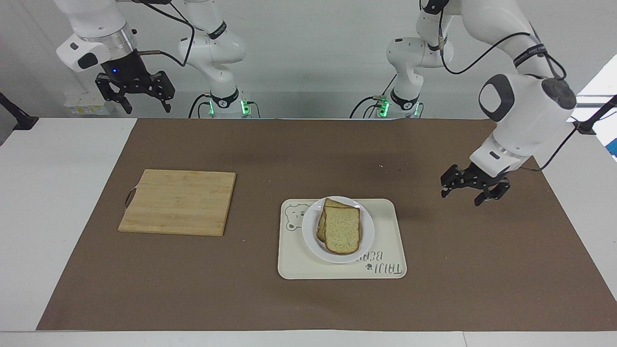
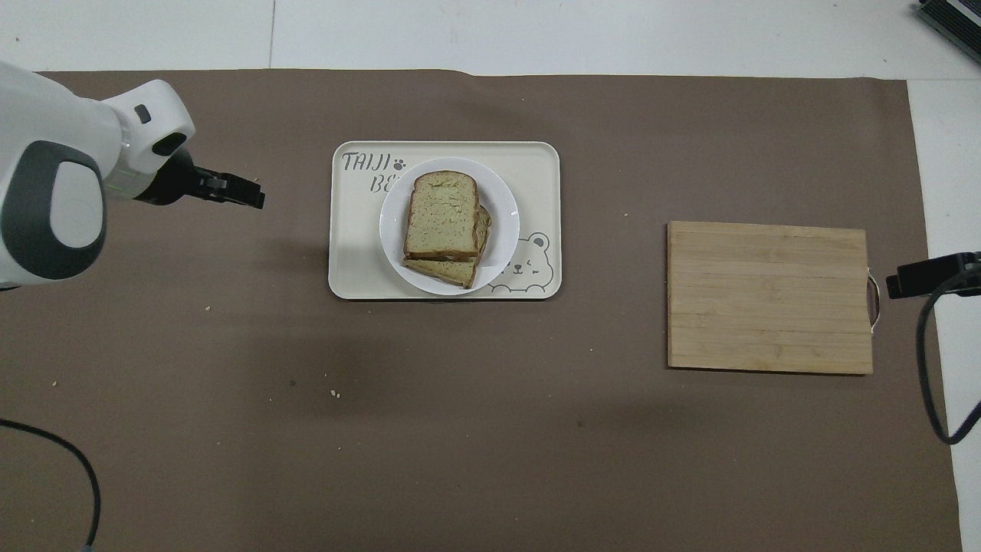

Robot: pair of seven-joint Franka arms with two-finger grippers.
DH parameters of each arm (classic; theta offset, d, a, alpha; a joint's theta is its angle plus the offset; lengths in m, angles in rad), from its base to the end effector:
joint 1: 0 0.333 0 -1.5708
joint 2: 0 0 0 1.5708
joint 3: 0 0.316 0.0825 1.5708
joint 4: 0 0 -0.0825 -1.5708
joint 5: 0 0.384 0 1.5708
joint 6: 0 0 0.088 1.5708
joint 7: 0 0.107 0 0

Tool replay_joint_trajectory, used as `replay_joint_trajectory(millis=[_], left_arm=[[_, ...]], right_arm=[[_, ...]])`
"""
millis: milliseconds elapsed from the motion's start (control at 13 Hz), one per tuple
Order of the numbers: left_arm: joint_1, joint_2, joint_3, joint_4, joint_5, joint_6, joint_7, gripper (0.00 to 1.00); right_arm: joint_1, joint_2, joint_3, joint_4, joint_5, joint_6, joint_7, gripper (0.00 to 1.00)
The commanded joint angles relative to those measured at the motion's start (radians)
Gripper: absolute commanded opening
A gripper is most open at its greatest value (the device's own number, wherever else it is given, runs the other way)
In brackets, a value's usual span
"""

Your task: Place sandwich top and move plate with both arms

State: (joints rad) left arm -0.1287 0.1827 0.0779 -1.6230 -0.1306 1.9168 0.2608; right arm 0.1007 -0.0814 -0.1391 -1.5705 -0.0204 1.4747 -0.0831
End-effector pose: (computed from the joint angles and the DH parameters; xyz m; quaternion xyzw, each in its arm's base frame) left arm 0.6291 -0.0447 0.5238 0.9874 -0.1372 0.0613 0.0494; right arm 0.5186 -0.0257 0.6595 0.9997 0.0217 -0.0079 0.0041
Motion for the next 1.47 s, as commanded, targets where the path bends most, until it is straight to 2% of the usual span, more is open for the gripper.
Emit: replay_joint_trajectory(millis=[0,154,231,386,617,772,1389], left_arm=[[0.009,-0.06,0.057,0.092,0.065,-0.146,0.006,1.0],[0.017,-0.078,0.086,0.179,0.065,-0.288,0.02,1.0],[0.018,-0.118,0.1,0.198,0.065,-0.353,0.021,1.0],[0.017,-0.182,0.126,0.198,0.065,-0.424,0.052,1.0],[0.012,-0.193,0.117,0.204,0.113,-0.54,0.052,1.0],[0.003,-0.248,0.103,0.181,0.114,-0.542,0.046,1.0],[-0.005,-0.255,0.088,0.164,0.106,-0.553,-0.086,1.0]], right_arm=[[-0.009,0.008,0.003,0.017,0.019,-0.007,-0.026,1.0],[-0.009,0.008,0.003,0.017,0.019,-0.007,-0.026,1.0],[-0.009,0.008,0.003,0.017,0.017,-0.007,-0.026,1.0],[-0.009,0.008,0.001,0.017,0.017,-0.007,-0.026,1.0],[-0.009,0.008,0.003,0.017,0.019,-0.007,-0.026,1.0],[-0.009,0.008,0.003,0.017,0.019,-0.007,-0.026,1.0],[-0.009,0.008,0.003,0.017,0.019,-0.007,-0.026,1.0]])
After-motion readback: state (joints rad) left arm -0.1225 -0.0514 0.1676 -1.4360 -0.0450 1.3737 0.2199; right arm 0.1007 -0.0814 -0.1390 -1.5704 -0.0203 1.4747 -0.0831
